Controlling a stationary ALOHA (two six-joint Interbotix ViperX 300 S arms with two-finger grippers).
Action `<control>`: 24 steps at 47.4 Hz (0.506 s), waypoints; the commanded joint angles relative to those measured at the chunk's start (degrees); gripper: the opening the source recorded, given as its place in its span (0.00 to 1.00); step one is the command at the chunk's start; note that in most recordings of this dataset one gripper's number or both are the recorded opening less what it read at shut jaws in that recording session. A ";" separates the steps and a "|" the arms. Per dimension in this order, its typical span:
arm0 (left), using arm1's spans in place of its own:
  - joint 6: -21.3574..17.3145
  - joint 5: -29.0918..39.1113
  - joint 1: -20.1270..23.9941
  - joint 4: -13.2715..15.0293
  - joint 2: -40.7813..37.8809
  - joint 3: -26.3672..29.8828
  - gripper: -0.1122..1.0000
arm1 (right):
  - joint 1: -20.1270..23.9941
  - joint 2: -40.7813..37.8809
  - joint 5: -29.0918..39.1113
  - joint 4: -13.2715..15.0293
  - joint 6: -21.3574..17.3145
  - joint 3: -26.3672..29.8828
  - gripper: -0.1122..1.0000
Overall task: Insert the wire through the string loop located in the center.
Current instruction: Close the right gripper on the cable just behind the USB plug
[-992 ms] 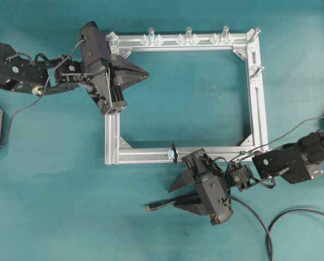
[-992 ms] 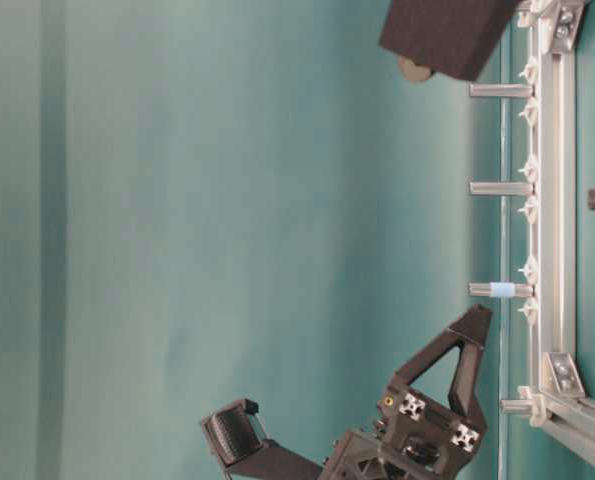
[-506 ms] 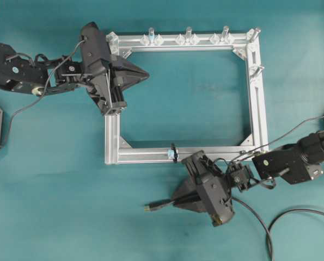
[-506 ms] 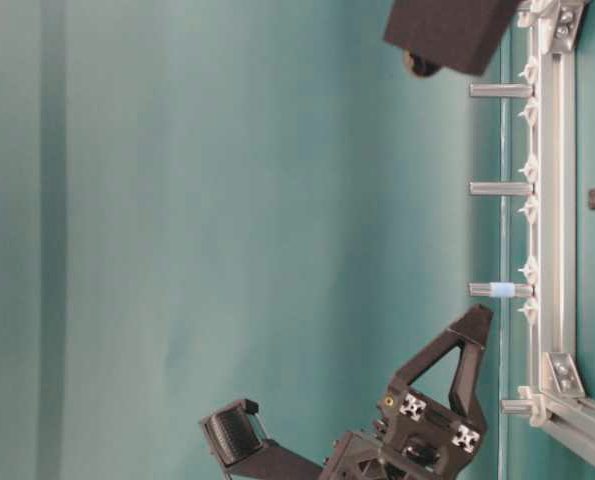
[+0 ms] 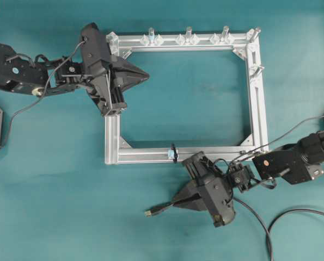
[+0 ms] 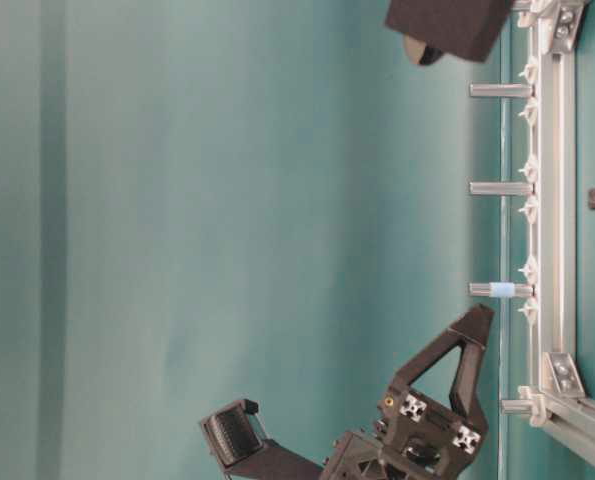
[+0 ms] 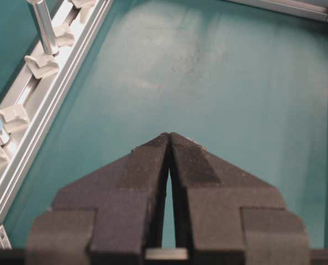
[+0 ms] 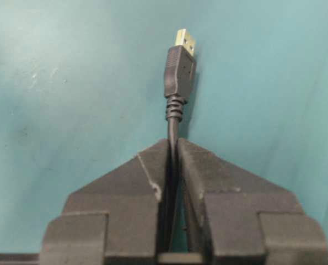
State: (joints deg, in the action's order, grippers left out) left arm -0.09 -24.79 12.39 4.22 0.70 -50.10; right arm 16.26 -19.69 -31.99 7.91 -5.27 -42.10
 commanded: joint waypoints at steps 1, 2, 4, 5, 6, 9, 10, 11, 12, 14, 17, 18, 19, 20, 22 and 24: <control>0.44 -0.26 -0.35 -0.18 1.41 0.62 0.10 | 0.00 0.88 -0.09 0.09 0.09 0.18 0.16; 0.44 -0.35 -0.35 -0.18 1.41 0.62 0.10 | 0.00 0.88 -0.09 0.18 0.09 0.09 0.16; 0.44 -0.26 -0.35 -0.18 1.41 0.62 0.10 | 0.00 0.88 -0.09 0.18 0.09 0.18 0.16; 0.53 -0.26 -0.35 -0.09 1.41 0.62 0.10 | 0.00 0.88 -0.09 0.18 0.09 0.18 0.16; 0.44 -0.26 -0.44 -0.18 1.41 0.62 0.10 | 0.00 0.88 -0.09 0.18 0.09 0.18 0.16; 0.53 -0.26 -0.44 -0.09 1.32 0.62 0.10 | 0.00 0.88 -0.09 0.09 0.09 0.18 0.16; 0.44 -0.26 -0.44 -0.18 1.41 0.62 0.10 | 0.00 0.88 -0.09 0.18 0.09 0.18 0.16; 0.53 -0.26 -0.53 -0.18 1.41 0.62 0.10 | 0.00 0.88 -0.09 0.18 0.09 0.18 0.16; 0.53 -0.26 -0.44 -0.18 1.41 0.62 0.10 | 0.00 0.88 -0.09 0.18 0.09 0.18 0.16; 0.44 -0.26 -0.53 -0.18 1.41 0.62 0.10 | 0.00 0.97 -0.09 0.09 0.09 0.18 0.16; 0.44 -0.26 -0.53 -0.18 1.41 0.62 0.10 | 0.00 1.23 -0.09 0.18 0.09 0.18 0.16; 0.44 -0.26 -0.53 -0.18 1.41 0.62 0.10 | 0.00 1.41 -0.09 0.09 0.09 0.26 0.16; 0.44 -0.26 -0.53 -0.18 1.41 0.53 0.10 | 0.00 1.67 -0.18 0.18 0.09 0.18 0.16; 0.44 -0.26 -0.53 -0.18 1.32 0.53 0.10 | 0.00 1.93 -0.18 0.18 0.09 0.18 0.16; 0.44 -0.26 -0.62 -0.18 1.41 0.53 0.10 | 0.00 2.64 -0.09 0.18 0.09 0.09 0.16; 0.44 -0.26 -0.62 -0.18 1.32 0.53 0.10 | 0.00 3.25 -0.09 0.18 0.09 0.00 0.16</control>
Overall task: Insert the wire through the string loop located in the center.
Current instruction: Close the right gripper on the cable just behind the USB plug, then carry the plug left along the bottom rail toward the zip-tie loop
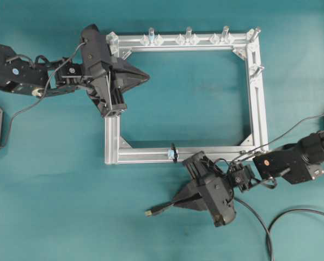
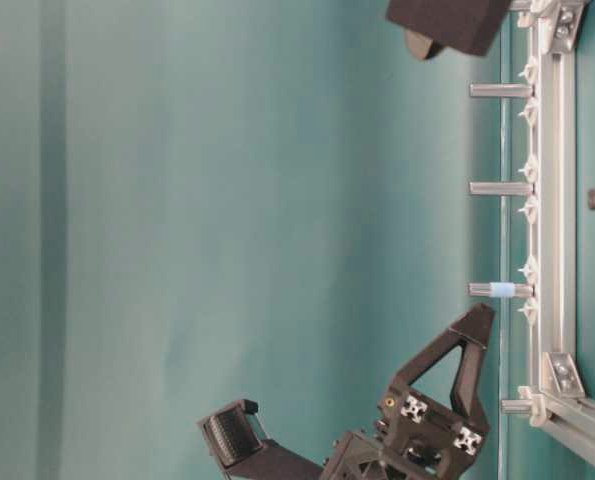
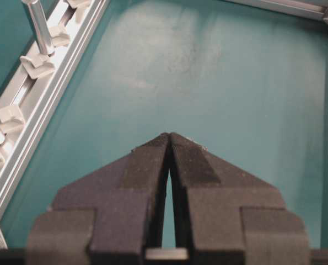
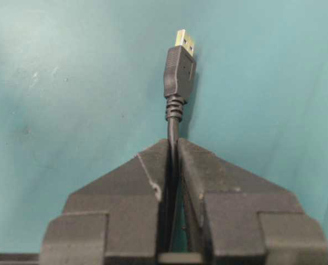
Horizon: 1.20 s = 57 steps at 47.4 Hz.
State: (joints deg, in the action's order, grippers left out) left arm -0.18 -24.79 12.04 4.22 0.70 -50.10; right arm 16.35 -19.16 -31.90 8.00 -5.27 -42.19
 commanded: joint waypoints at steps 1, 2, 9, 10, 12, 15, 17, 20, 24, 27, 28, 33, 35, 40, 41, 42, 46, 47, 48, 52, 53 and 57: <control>0.62 -0.26 -0.26 -0.18 1.41 0.53 0.10 | -0.09 2.99 -0.18 0.00 0.09 0.00 0.16; 0.53 -0.26 -0.26 -0.18 1.32 0.53 0.10 | -0.09 3.34 -0.18 0.00 0.09 -0.09 0.16; 0.53 -0.26 -0.26 -0.09 1.41 0.53 0.10 | -0.09 5.98 0.18 0.09 0.09 -0.88 0.16; 0.53 -0.26 -0.35 -0.18 1.41 0.53 0.10 | -0.09 6.33 0.35 0.00 0.09 -1.05 0.16; 0.53 -0.26 -0.35 -0.18 1.41 0.53 0.10 | -0.09 7.12 0.88 0.09 0.09 -1.32 0.16; 0.53 -0.26 -0.35 -0.18 1.32 0.53 0.10 | -0.09 8.17 1.67 0.09 0.09 -1.58 0.16; 0.53 -0.26 -0.26 -0.18 1.41 0.53 0.10 | -0.09 9.14 2.46 0.09 0.09 -1.76 0.16; 0.53 -0.26 -0.26 -0.18 1.41 0.53 0.10 | -0.09 10.28 3.43 0.00 0.09 -2.02 0.16; 0.53 -0.26 -0.26 -0.18 1.41 0.53 0.10 | -0.09 11.69 4.57 0.00 0.09 -2.29 0.16; 0.53 -0.26 -0.26 -0.18 1.41 0.53 0.10 | -0.09 12.74 5.36 0.09 0.18 -2.37 0.16; 0.53 -0.26 -0.26 -0.18 1.41 0.53 0.10 | -0.09 13.10 5.63 0.09 0.18 -2.46 0.16; 0.53 -0.26 -0.26 -0.18 1.41 0.44 0.10 | -0.09 14.50 6.86 0.09 0.18 -2.64 0.16; 0.53 -0.26 -0.35 -0.18 1.32 0.35 0.10 | -0.09 15.03 7.47 0.09 0.18 -2.81 0.16; 0.44 -0.26 -0.26 -0.18 1.41 0.35 0.10 | -0.09 15.47 8.35 0.09 0.18 -3.08 0.16; 0.53 -0.26 -0.26 -0.18 1.41 0.35 0.10 | -0.09 15.56 8.44 0.09 0.18 -3.16 0.16; 0.44 -0.26 -0.26 -0.18 1.32 0.26 0.10 | -0.09 15.47 8.44 0.09 0.18 -3.25 0.16; 0.44 -0.26 -0.35 -0.18 1.32 0.26 0.10 | -0.09 15.56 8.44 0.09 0.18 -3.34 0.16; 0.53 -0.26 -0.26 -0.18 1.32 0.26 0.10 | -0.09 15.56 8.44 0.09 0.18 -3.43 0.16; 0.44 -0.26 -0.26 -0.18 1.32 0.35 0.10 | -0.09 15.56 8.44 0.00 0.18 -3.52 0.16; 0.44 -0.26 -0.26 -0.18 1.32 0.26 0.10 | -0.09 15.56 8.44 0.09 0.18 -3.69 0.16; 0.44 -0.26 -0.26 -0.18 1.32 0.26 0.10 | -0.09 15.47 8.44 0.09 0.18 -3.69 0.16; 0.44 -0.26 -0.26 -0.18 1.32 0.35 0.10 | -0.09 15.56 8.44 0.00 0.18 -4.04 0.16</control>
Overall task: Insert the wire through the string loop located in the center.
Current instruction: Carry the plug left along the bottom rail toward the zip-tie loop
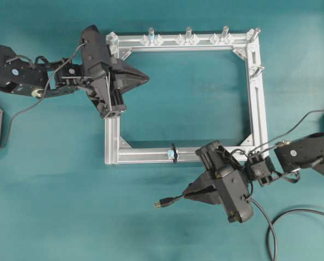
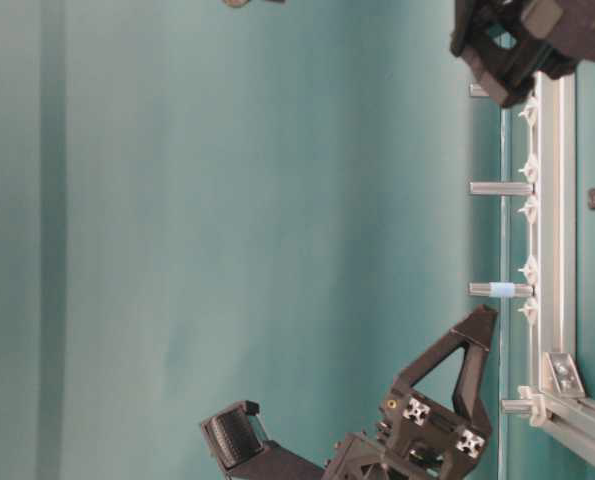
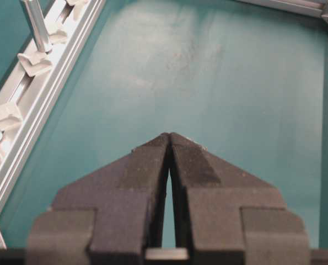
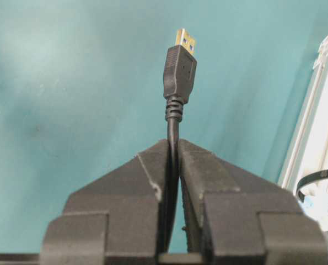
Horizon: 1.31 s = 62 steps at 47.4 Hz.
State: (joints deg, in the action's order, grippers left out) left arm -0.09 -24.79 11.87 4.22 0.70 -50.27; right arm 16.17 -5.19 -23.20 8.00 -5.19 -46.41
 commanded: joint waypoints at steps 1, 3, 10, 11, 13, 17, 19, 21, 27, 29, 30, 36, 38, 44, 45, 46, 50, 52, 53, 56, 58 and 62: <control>0.44 -0.26 -0.09 -0.18 1.41 0.53 0.10 | 0.09 1.67 -0.26 0.09 0.09 -0.09 0.16; 0.35 -0.26 -0.09 -0.18 1.32 0.44 0.10 | 0.09 1.85 -0.26 0.09 0.09 -0.53 0.16; 0.35 -0.26 -0.09 -0.18 1.32 0.44 0.10 | -0.09 3.16 -0.26 0.09 0.09 -2.29 0.16; 0.35 -0.35 -0.09 -0.18 1.32 0.44 0.10 | -0.18 3.43 -0.26 0.09 0.09 -2.64 0.16; 0.35 -0.26 -0.09 -0.18 1.32 0.44 0.10 | -0.26 3.96 -0.26 0.00 0.09 -3.43 0.16; 0.35 -0.26 -0.09 -0.18 1.32 0.53 0.10 | -0.53 5.10 -0.18 0.00 0.09 -4.92 0.16; 0.35 -0.26 -0.09 -0.18 1.41 0.53 0.10 | -0.79 5.80 -0.26 -0.18 0.09 -5.89 0.16; 0.35 -0.26 -0.09 -0.18 1.32 0.53 0.10 | -1.23 6.50 -0.26 -0.18 0.09 -6.68 0.16; 0.44 -0.26 -0.09 -0.18 1.41 0.53 0.10 | -2.55 8.53 -0.26 -0.26 0.09 -8.61 0.16; 0.44 -0.26 -0.09 -0.18 1.32 0.53 0.10 | -3.16 9.14 -0.18 -0.26 0.09 -9.23 0.16; 0.44 -0.26 -0.09 -0.18 1.32 0.53 0.10 | -3.43 9.49 -0.18 -0.26 0.09 -9.49 0.16; 0.44 -0.26 -0.09 -0.18 1.32 0.62 0.10 | -5.27 11.16 -0.18 -0.26 0.09 -11.25 0.16; 0.44 -0.26 -0.09 -0.18 1.32 0.62 0.10 | -5.80 11.60 -0.18 -0.26 0.09 -11.87 0.16; 0.44 -0.26 -0.09 -0.18 1.41 0.62 0.10 | -7.47 12.66 -0.09 -0.53 0.09 -13.01 0.16; 0.44 -0.26 -0.09 -0.18 1.32 0.62 0.10 | -7.73 12.74 -0.09 -0.62 0.09 -13.10 0.16; 0.44 -0.26 -0.09 -0.18 1.41 0.62 0.10 | -8.09 12.83 -0.09 -0.79 0.09 -13.18 0.16; 0.44 -0.26 -0.09 -0.18 1.32 0.53 0.10 | -9.05 13.01 0.26 -0.97 0.09 -13.45 0.16; 0.44 -0.35 -0.09 -0.18 1.32 0.53 0.10 | -9.40 13.01 0.53 -0.97 0.09 -13.36 0.16; 0.44 -0.35 -0.09 -0.18 1.32 0.53 0.10 | -9.49 13.01 0.70 -1.05 0.09 -13.45 0.16; 0.44 -0.26 -0.09 -0.18 1.32 0.53 0.10 | -9.76 13.01 1.23 -0.97 0.09 -13.36 0.16; 0.44 -0.26 -0.09 -0.18 1.32 0.62 0.10 | -9.76 13.01 1.49 -1.05 0.09 -13.27 0.16; 0.44 -0.26 -0.09 -0.18 1.32 0.62 0.10 | -9.76 13.01 1.93 -1.41 0.00 -13.45 0.16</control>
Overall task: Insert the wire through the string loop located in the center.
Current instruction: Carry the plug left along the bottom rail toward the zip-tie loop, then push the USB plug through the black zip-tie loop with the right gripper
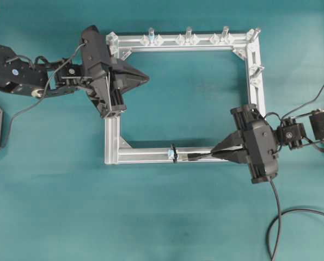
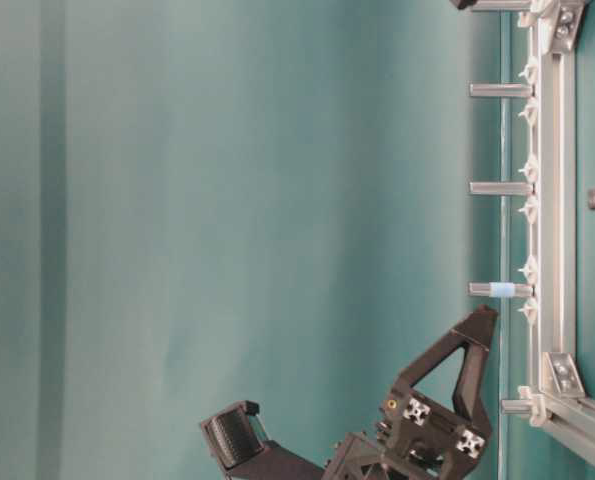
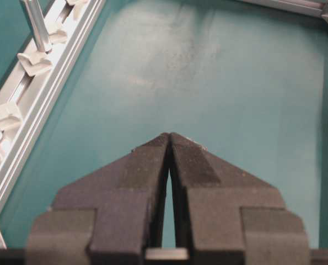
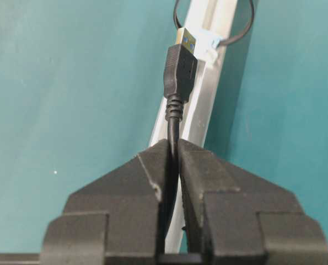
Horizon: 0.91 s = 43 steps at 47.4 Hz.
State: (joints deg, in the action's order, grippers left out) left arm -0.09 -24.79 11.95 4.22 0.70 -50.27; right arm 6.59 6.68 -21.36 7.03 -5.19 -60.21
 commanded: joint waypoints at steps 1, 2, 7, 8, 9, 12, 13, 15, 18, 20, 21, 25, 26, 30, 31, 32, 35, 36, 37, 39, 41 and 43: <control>0.44 -0.26 -0.18 -0.18 1.32 0.62 0.10 | -0.26 1.14 0.18 -0.62 0.00 0.26 0.16; 0.44 -0.26 -0.18 -0.18 1.32 0.62 0.10 | -0.26 1.14 0.18 -0.79 0.00 0.26 0.16; 0.44 -0.26 -0.18 -0.18 1.32 0.62 0.10 | -0.53 1.14 0.26 -1.76 0.00 0.00 0.16; 0.44 -0.26 -0.18 -0.18 1.32 0.62 0.10 | -0.53 1.14 0.18 -1.85 0.00 -0.09 0.16; 0.44 -0.26 -0.26 -0.18 1.32 0.62 0.10 | -0.62 1.14 0.09 -2.02 0.00 -0.09 0.16; 0.44 -0.26 -0.26 -0.18 1.41 0.70 0.10 | -0.79 1.14 0.00 -2.46 0.00 0.00 0.16; 0.44 -0.26 -0.18 -0.18 1.32 0.70 0.10 | -0.79 1.14 -0.09 -2.64 0.00 0.00 0.16; 0.44 -0.26 -0.18 -0.18 1.32 0.70 0.10 | -0.97 1.14 0.00 -2.99 0.00 0.09 0.16; 0.44 -0.26 -0.18 -0.18 1.32 0.70 0.10 | -0.97 1.14 -0.09 -3.52 0.00 0.00 0.16; 0.44 -0.26 -0.18 -0.18 1.32 0.70 0.10 | -0.97 1.14 0.00 -3.87 0.00 0.00 0.16; 0.44 -0.26 -0.18 -0.18 1.32 0.70 0.10 | -0.97 1.05 0.00 -4.13 0.00 -0.09 0.16; 0.44 -0.26 -0.18 -0.18 1.32 0.70 0.10 | -0.97 1.14 -0.09 -4.75 0.00 -0.09 0.16; 0.44 -0.26 -0.18 -0.18 1.32 0.79 0.10 | -0.97 1.14 -0.09 -4.75 0.00 0.00 0.16; 0.44 -0.26 -0.18 -0.18 1.41 0.79 0.10 | -0.97 1.14 -0.26 -4.75 0.00 -0.09 0.16; 0.44 -0.26 -0.18 -0.18 1.41 0.79 0.10 | -0.97 1.14 -0.26 -4.75 0.00 -0.09 0.16; 0.44 -0.35 -0.26 -0.18 1.41 0.79 0.10 | -0.97 1.14 -0.18 -4.75 0.00 -0.09 0.16; 0.44 -0.26 -0.18 -0.18 1.41 0.79 0.10 | -0.97 1.14 -0.18 -4.75 0.00 -0.09 0.16; 0.44 -0.26 -0.18 -0.09 1.41 0.79 0.10 | -0.97 1.14 -0.26 -4.75 0.00 0.00 0.16; 0.44 -0.26 -0.18 -0.18 1.32 0.79 0.10 | -0.97 1.14 -0.26 -4.75 0.00 -0.09 0.16; 0.44 -0.26 -0.18 -0.18 1.32 0.79 0.10 | -0.97 1.14 -0.26 -4.75 0.00 -0.09 0.16; 0.44 -0.26 -0.18 -0.18 1.41 0.79 0.10 | -0.97 1.05 -0.26 -4.75 0.00 0.00 0.16; 0.44 -0.26 -0.18 -0.18 1.32 0.79 0.10 | -0.97 1.14 -0.18 -4.75 0.00 0.00 0.16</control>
State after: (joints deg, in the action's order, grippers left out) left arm -0.09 -24.87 11.87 4.22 0.62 -50.19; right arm 5.80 6.77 -21.01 2.46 -5.19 -60.64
